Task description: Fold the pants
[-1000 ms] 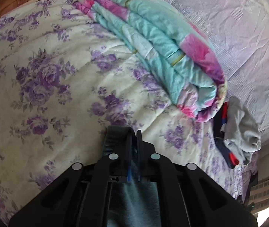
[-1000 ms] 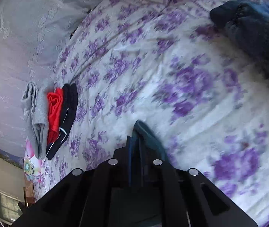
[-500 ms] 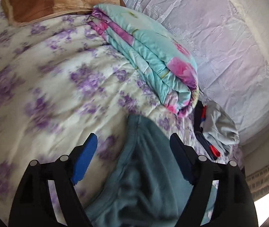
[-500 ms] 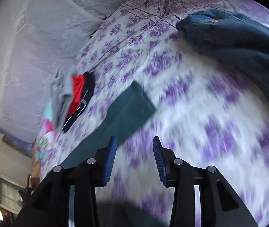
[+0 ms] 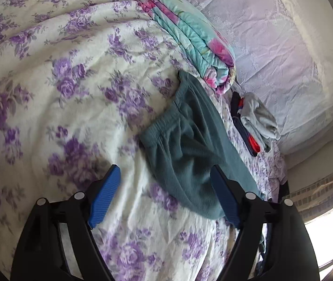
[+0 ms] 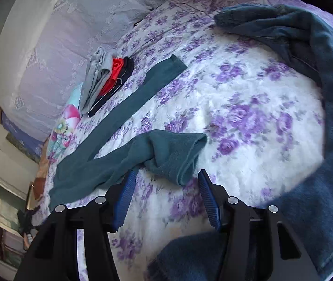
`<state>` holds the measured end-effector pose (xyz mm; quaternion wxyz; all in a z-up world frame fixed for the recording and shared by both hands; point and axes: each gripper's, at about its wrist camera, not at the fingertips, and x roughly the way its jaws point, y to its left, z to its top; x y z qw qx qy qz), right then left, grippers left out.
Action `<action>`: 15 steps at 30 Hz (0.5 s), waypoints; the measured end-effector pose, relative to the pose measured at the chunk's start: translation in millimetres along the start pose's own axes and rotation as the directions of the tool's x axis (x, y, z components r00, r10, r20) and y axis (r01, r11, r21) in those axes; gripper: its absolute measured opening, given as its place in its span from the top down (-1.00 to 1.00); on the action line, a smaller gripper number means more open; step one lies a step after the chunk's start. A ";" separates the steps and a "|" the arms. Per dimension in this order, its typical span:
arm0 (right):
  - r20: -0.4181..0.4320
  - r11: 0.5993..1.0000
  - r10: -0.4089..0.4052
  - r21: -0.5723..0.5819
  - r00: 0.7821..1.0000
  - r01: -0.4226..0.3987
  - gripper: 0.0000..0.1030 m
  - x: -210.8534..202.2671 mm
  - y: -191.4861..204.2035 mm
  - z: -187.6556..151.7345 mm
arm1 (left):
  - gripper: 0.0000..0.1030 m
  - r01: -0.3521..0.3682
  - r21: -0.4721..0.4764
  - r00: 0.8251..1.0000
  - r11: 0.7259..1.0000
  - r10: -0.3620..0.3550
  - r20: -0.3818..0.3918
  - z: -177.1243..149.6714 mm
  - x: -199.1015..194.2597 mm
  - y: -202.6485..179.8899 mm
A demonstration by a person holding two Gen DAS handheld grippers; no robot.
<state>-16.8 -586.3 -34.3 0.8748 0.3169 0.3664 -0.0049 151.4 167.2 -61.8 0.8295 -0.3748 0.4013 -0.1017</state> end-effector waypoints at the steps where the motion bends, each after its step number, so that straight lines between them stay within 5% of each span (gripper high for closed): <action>1: 0.004 0.999 -0.014 -0.032 1.000 0.014 0.09 5.5 3.3 0.2 | -0.48 -0.004 0.001 1.000 1.000 0.004 -0.004 -2.7 0.6 -1.8; 3: 0.014 0.995 -0.022 -0.092 1.000 0.024 0.63 12.1 10.8 -0.2 | -0.48 -0.005 -0.002 1.000 1.000 0.005 -0.015 -5.6 3.1 -3.7; 10: 0.110 0.989 0.041 -0.146 0.993 -0.025 0.68 -15.2 36.0 35.4 | -0.48 -0.015 -0.021 0.999 1.000 0.014 -0.053 1.7 22.8 -10.9; 15: 0.158 0.998 -0.057 -0.001 0.986 0.058 0.63 -8.0 10.8 117.2 | -0.29 -0.049 -0.007 0.998 0.999 0.049 -0.043 11.2 53.2 -23.5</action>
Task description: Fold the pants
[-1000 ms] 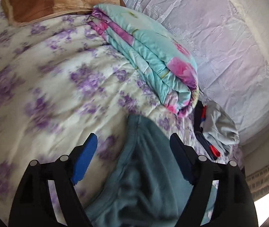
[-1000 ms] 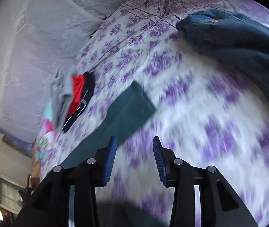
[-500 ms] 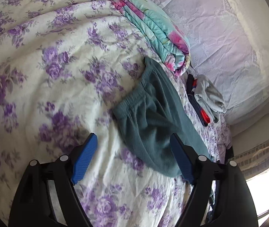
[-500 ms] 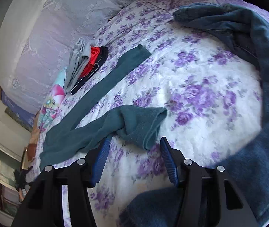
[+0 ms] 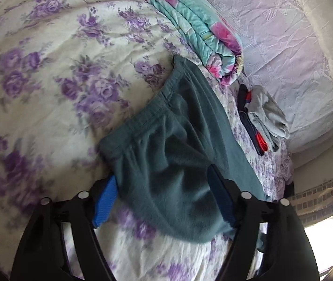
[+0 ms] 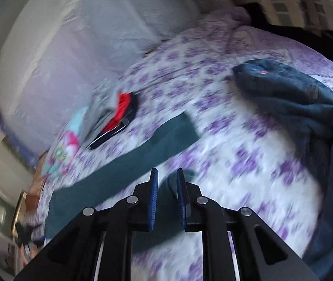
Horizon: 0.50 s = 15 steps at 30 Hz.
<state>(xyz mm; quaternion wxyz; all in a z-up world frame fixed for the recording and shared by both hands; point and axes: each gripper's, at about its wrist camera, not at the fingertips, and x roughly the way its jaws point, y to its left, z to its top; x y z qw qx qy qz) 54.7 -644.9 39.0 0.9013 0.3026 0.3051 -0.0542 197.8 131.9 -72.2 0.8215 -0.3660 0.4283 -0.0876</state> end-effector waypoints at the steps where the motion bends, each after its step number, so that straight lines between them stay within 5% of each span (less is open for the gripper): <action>1: 0.016 0.998 -0.026 0.052 1.000 0.025 0.58 2.4 -13.0 6.9 | -0.19 -0.011 0.008 1.000 1.000 0.011 0.009 -0.3 1.6 -1.7; 3: 0.025 0.987 -0.041 0.155 0.999 0.037 0.21 4.0 -38.0 13.9 | -0.13 -0.029 0.024 0.999 0.999 0.029 0.027 -2.2 1.9 -3.3; 6: 0.027 0.989 0.002 0.146 1.000 -0.006 0.21 -9.2 -45.0 -6.5 | 0.05 -0.021 0.026 0.999 0.999 0.020 0.031 -1.3 1.2 3.2; 11: -0.102 0.994 0.026 0.104 0.994 -0.016 0.21 -11.6 -41.9 -70.8 | 0.51 -0.004 0.005 0.999 1.000 0.003 0.037 3.6 4.1 16.1; 15: -0.145 0.991 0.030 0.134 0.989 -0.010 0.25 -4.9 -48.2 -97.3 | 0.57 0.014 -0.009 0.999 1.000 -0.013 0.043 1.9 2.8 21.6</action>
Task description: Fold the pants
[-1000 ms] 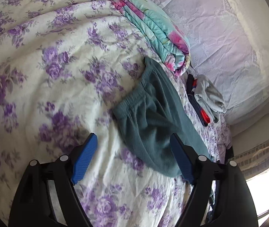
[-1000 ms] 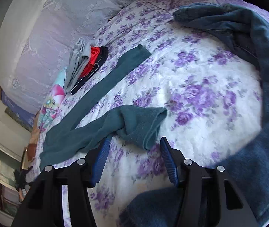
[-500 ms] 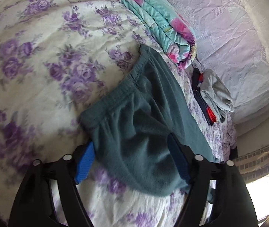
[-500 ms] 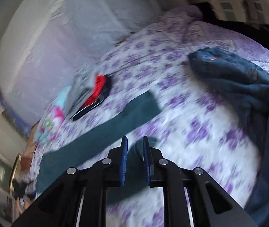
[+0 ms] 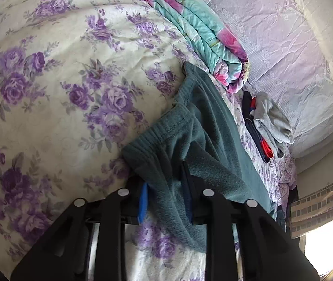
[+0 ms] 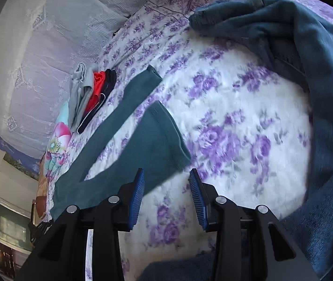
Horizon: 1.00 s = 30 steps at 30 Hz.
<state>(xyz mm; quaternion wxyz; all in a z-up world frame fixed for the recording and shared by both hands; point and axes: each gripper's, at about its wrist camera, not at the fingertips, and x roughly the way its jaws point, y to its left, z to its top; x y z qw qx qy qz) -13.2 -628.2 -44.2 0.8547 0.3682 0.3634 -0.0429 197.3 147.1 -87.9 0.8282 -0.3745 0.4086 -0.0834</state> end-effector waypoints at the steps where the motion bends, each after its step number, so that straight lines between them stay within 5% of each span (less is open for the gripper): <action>1: -0.002 1.000 0.000 0.003 1.000 0.000 0.25 1.4 -0.8 -0.3 | 0.59 0.001 -0.004 1.000 1.000 -0.001 -0.002 0.2 0.0 0.7; 6: -0.030 0.999 0.040 0.036 0.999 -0.039 0.32 22.8 1.6 6.7 | 0.69 -0.003 -0.011 1.000 1.000 0.003 -0.019 2.6 1.3 -1.2; 9: -0.039 0.997 0.080 0.019 0.996 -0.079 0.96 38.5 13.3 12.0 | 0.82 0.010 -0.030 0.999 0.999 -0.011 -0.049 5.9 2.4 -4.2; 13: 0.029 0.989 0.113 -0.098 0.993 -0.110 0.96 28.3 65.2 48.8 | 0.88 0.085 -0.083 0.993 0.993 -0.091 -0.070 31.7 -8.3 -19.3; 20: 0.195 0.965 0.225 -0.181 0.955 -0.190 0.96 -52.4 129.3 114.9 | 0.92 0.186 0.007 0.982 0.983 -0.186 0.031 66.8 -78.1 -82.3; 24: 0.164 0.981 0.136 -0.157 0.977 -0.111 0.96 -59.7 90.8 92.5 | 0.92 0.173 0.018 0.985 0.985 -0.173 0.001 54.9 -92.5 -72.9; 30: 0.006 0.998 0.060 0.019 0.998 -0.060 0.96 -20.8 -19.3 14.0 | 0.92 0.116 -0.099 0.984 0.988 -0.128 -0.125 3.3 -73.6 10.3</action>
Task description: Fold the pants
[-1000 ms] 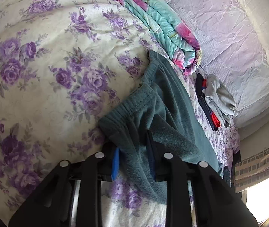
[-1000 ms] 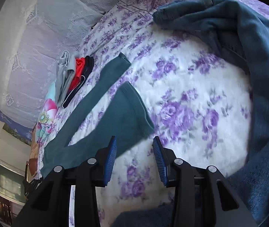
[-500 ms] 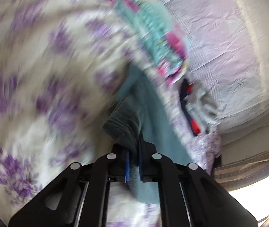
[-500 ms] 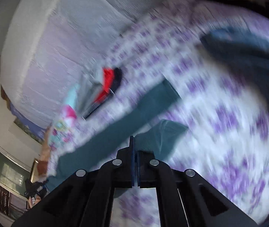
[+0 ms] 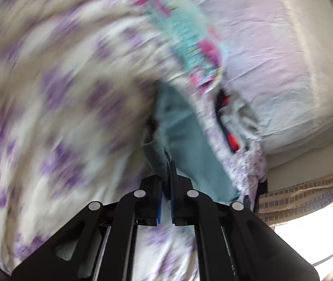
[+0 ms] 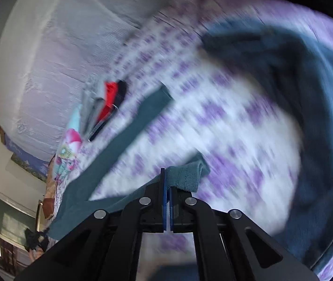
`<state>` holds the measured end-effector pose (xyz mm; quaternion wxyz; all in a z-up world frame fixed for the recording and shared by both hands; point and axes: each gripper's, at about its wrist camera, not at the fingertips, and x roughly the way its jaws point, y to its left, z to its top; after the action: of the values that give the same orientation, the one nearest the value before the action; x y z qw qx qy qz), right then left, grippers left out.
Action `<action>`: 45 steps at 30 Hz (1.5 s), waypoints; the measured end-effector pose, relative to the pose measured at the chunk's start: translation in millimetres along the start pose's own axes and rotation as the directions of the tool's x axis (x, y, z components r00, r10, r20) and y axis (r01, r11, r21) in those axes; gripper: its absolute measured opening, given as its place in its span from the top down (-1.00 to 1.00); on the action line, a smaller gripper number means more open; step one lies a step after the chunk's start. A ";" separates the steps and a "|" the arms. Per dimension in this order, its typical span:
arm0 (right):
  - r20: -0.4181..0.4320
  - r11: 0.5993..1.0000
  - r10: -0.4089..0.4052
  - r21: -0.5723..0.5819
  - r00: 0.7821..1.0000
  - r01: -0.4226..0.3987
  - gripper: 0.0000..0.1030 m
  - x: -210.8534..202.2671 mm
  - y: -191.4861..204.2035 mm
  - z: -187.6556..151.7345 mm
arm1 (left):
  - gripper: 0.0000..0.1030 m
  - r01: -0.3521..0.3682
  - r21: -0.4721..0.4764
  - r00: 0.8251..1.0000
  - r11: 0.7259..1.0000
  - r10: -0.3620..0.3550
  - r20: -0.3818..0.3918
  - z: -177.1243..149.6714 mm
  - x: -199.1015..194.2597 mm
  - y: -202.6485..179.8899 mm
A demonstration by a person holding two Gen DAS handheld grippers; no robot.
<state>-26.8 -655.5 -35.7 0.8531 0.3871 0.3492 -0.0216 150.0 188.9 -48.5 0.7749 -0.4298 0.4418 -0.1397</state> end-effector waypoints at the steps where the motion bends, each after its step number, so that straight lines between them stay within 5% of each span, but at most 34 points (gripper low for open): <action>1: -0.008 1.000 -0.003 0.020 1.000 0.003 0.96 1.2 -10.2 -8.9 | 0.92 -0.007 -0.017 1.000 1.000 0.007 -0.011 -4.6 1.8 10.8; 7: -0.003 0.999 0.010 -0.036 1.000 -0.010 0.96 -5.2 0.7 -11.0 | 0.91 0.014 -0.060 1.000 0.998 -0.014 -0.004 -12.7 -4.9 39.8; 9: -0.032 0.996 -0.035 -0.083 0.999 0.032 0.89 -0.9 9.4 -13.4 | 0.88 -0.046 0.007 0.999 0.999 0.046 -0.001 -14.0 -3.3 32.4; 11: -0.044 0.988 -0.123 -0.103 0.991 0.118 0.83 2.6 5.8 -21.0 | 0.51 -0.167 0.056 0.986 0.984 0.166 0.022 -16.1 -0.3 31.2; 12: -0.040 0.984 -0.133 -0.122 0.990 0.128 0.82 2.9 3.8 -23.6 | 0.52 -0.202 0.069 0.979 0.977 0.199 0.047 -15.6 -0.7 32.8; 16: 0.022 0.966 -0.194 -0.172 0.981 0.195 0.73 -10.2 7.1 -33.3 | 0.51 -0.165 0.008 0.985 0.986 0.164 0.058 -8.8 -12.8 43.1; 20: 0.250 0.893 -0.317 -0.246 0.915 0.376 0.11 -43.9 39.9 -39.1 | 0.22 -0.272 0.071 0.951 0.960 0.257 0.170 -11.9 -30.8 22.2; 22: 0.320 0.868 -0.293 -0.307 0.901 0.391 0.09 -50.6 64.0 -42.6 | 0.18 -0.340 0.184 0.923 0.922 0.290 0.251 -21.9 -31.9 -8.3; 24: 0.296 0.865 -0.213 -0.385 0.931 0.321 -0.15 -41.7 89.3 -50.1 | -0.04 -0.406 0.311 0.897 0.859 0.310 0.314 -35.1 -20.5 -42.6; 26: 0.232 0.854 -0.177 -0.446 0.956 0.266 -0.21 -20.2 106.8 -57.8 | -0.47 -0.469 0.433 0.872 0.770 0.326 0.366 -55.1 3.0 -73.5; 27: 0.194 0.847 -0.167 -0.474 0.967 0.242 -0.21 -5.6 112.1 -62.1 | -0.51 -0.495 0.488 0.862 0.719 0.337 0.379 -66.1 22.3 -84.7; 29: 0.128 0.837 -0.179 -0.502 0.976 0.219 -0.22 23.5 115.3 -68.3 | -0.51 -0.518 0.550 0.855 0.654 0.374 0.360 -75.8 52.1 -88.7; 31: 0.051 0.841 -0.225 -0.494 0.973 0.221 -0.22 50.4 104.4 -74.1 | -0.51 -0.533 0.570 0.844 0.626 0.443 0.303 -75.2 85.5 -75.5; 32: 0.019 0.846 -0.248 -0.483 0.969 0.226 -0.22 60.9 95.9 -76.4 | -0.58 -0.530 0.550 0.844 0.646 0.468 0.263 -70.9 96.2 -62.4; 34: 0.030 0.841 -0.224 -0.500 0.974 0.209 -0.22 61.2 89.1 -81.1 | -0.58 -0.475 0.502 0.879 0.722 0.421 0.226 -61.9 83.0 -54.4; 38: 0.105 0.851 -0.227 -0.462 0.968 0.250 -0.22 42.5 105.6 -72.4 | -0.55 -0.467 0.422 0.883 0.777 0.382 0.273 -52.0 54.0 -65.7; 40: 0.139 0.870 -0.154 -0.450 0.978 0.201 -0.37 31.8 125.3 -67.9 | -0.56 -0.441 0.443 0.893 0.780 0.336 0.298 -56.7 46.4 -85.3; 41: 0.174 0.876 -0.114 -0.448 0.978 0.182 -0.63 26.8 138.4 -66.3 | -0.63 -0.434 0.459 0.895 0.775 0.313 0.317 -61.7 43.8 -96.7; 42: 0.223 0.876 -0.078 -0.449 0.972 0.174 -0.84 23.4 151.3 -66.6 | -0.71 -0.439 0.480 0.890 0.759 0.294 0.348 -69.0 42.4 -110.7; 45: 0.329 0.859 -0.021 -0.477 0.944 0.185 -0.93 28.2 179.2 -77.4 | -0.90 -0.491 0.519 0.856 0.699 0.278 0.436 -95.1 55.8 -140.2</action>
<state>4.8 -471.3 27.4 0.9660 0.1241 0.2238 -0.0374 128.2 21.1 7.9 0.9447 -0.0675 0.3191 -0.0352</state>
